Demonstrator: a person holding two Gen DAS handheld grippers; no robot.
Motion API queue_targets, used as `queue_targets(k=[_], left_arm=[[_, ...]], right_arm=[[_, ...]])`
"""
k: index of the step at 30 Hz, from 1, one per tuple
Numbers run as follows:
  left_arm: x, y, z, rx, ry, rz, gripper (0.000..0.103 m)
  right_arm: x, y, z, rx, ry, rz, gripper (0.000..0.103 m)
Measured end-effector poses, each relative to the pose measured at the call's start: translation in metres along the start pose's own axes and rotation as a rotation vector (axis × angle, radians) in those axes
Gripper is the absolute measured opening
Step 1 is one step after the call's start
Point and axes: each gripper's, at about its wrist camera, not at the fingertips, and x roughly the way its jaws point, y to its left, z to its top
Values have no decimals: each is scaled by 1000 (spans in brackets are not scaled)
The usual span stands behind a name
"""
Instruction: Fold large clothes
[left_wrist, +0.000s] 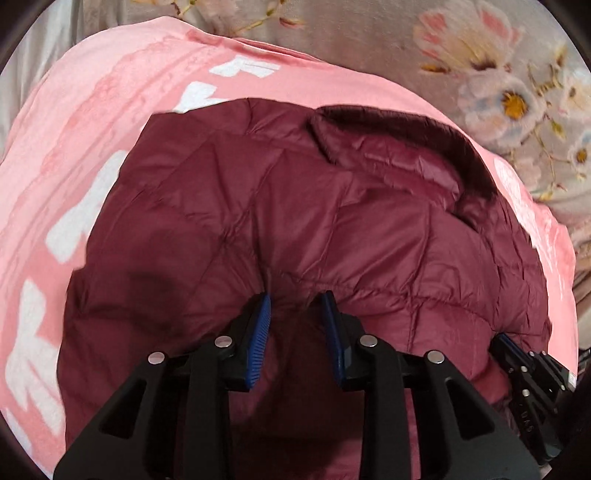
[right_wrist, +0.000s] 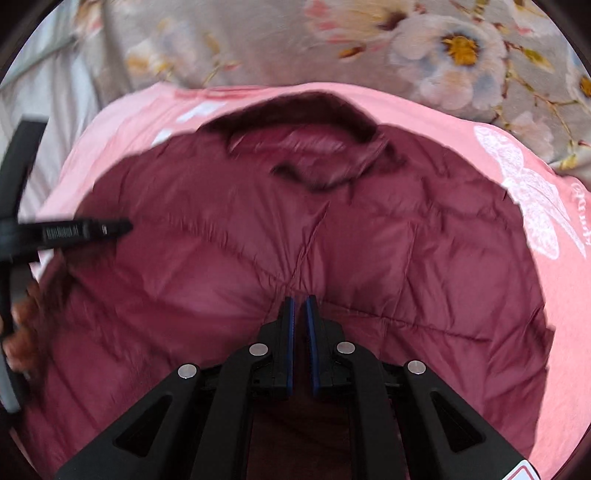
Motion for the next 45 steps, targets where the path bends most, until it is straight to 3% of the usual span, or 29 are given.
queue_targets(k=[6,8,10,14,21,34,36,40,42,44,45], left_arm=[[-19,6,-3,2,30,2,27],[-30,8,5,-33,-4,-12,28],[-36,9,13,-52,-48,-3,36],[-2,13,11,-62,11,61,35],[4,-9,-22,79,-152,185,35],[3,-11,-20,100,-164,200,36],[-1,-8,-17,90,-154,159,41],[-25,7,9,-16,-81,-92,49],[-32,12,33,-100,-66,-214,62],[-18,12,62,-176,-30,-346,69],[-9,11,71,-191,-13,-364,69]], right_arm=[[-26,0,-1,-1,-53,-27,9],[-33,-16,7,75,-77,-27,9],[-32,-31,9,146,-72,-29,9],[-11,-48,-3,198,-14,-69,4],[1,-62,-13,252,-12,-13,1],[6,-79,-19,361,-25,101,0],[3,-85,-20,397,-30,132,1],[-29,-82,-3,395,-92,129,33],[-41,-74,19,366,-134,134,46],[-35,-69,41,379,-141,198,48],[-29,-69,46,399,-138,231,48]])
